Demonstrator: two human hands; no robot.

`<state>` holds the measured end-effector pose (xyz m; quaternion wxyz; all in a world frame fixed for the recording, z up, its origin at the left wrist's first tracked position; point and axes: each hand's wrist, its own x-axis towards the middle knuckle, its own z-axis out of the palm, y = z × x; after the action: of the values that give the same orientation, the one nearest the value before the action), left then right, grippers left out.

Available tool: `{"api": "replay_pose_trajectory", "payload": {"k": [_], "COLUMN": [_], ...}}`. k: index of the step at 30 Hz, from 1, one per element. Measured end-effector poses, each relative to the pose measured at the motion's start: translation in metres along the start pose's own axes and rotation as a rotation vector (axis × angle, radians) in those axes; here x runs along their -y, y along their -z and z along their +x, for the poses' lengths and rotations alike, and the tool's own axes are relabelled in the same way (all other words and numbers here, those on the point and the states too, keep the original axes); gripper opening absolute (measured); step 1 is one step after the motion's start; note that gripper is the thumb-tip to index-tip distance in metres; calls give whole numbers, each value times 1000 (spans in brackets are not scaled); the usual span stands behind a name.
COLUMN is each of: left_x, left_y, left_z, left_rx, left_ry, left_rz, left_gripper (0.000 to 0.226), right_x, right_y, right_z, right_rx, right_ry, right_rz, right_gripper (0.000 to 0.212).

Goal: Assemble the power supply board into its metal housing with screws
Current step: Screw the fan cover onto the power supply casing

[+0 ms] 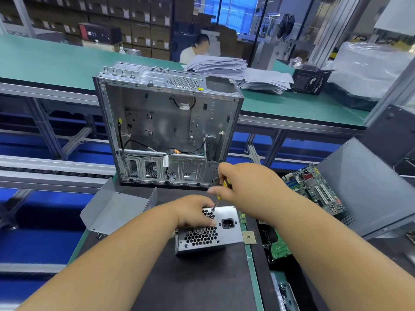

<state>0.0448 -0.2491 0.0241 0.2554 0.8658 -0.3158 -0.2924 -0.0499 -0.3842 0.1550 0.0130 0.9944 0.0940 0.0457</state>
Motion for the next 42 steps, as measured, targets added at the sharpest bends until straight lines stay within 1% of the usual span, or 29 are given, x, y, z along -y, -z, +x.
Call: {"api": "replay_pose_trajectory", "payload": {"k": [2, 4, 7, 10, 14, 18, 21, 23, 25, 30, 34, 36, 38, 39, 40, 41, 42], "left_x": [2, 2, 3, 4, 4, 6, 5, 4, 4, 3, 2, 2, 2, 2, 1, 1, 2], "left_y": [-1, -2, -2, -2, -1, -1, 0, -1, -2, -3, -4, -4, -3, -3, -3, -3, -3], "left_z": [1, 1, 1, 2, 3, 4, 3, 2, 2, 0, -1, -1, -1, -1, -1, 0, 0], "left_rx": [-13, -18, -13, -10, -18, -10, -2, 3, -1, -9, -14, -21, -16, -11, -8, -7, -11], "left_ry": [-10, -24, -28, -37, -40, -35, -25, -15, -9, -3, -13, -16, -1, 5, 5, 3, -1], "left_rz": [-35, -49, -66, -65, -57, -42, -46, -71, -85, -64, -84, -86, -102, -101, -90, -80, -76], "left_gripper": [24, 15, 14, 15, 16, 19, 32, 35, 36, 34, 18, 18, 21, 25, 31, 34, 32], "right_x": [-1, -2, -2, -4, -4, -1, 3, 2, 1, 2, 5, 7, 8, 7, 6, 5, 5], "right_y": [-1, 1, 5, 4, 4, 5, 8, 9, 10, 7, -1, -3, -3, -2, -1, 1, 3], "right_z": [1, -1, -4, -3, -1, 1, 2, 2, 4, 15, 16, 15, 14, 12, 11, 9, 7], "right_rx": [12, 18, 19, 70, 103, 96, 87, 58, 36, 48, 21, 0, 6, 17, 27, 42, 63], "right_ry": [-23, -15, 30, 69, 57, 43, 34, -1, -43, -103, -210, -246, -240, -222, -191, -153, -110], "right_rz": [61, 164, 205, 140, 78, 55, 67, 92, 109, -20, -219, -297, -288, -246, -176, -103, -46], "right_gripper": [22, 11, 20, 31, 38, 29, 14, 6, 5, 24, 42, 50, 54, 52, 46, 35, 23]}}
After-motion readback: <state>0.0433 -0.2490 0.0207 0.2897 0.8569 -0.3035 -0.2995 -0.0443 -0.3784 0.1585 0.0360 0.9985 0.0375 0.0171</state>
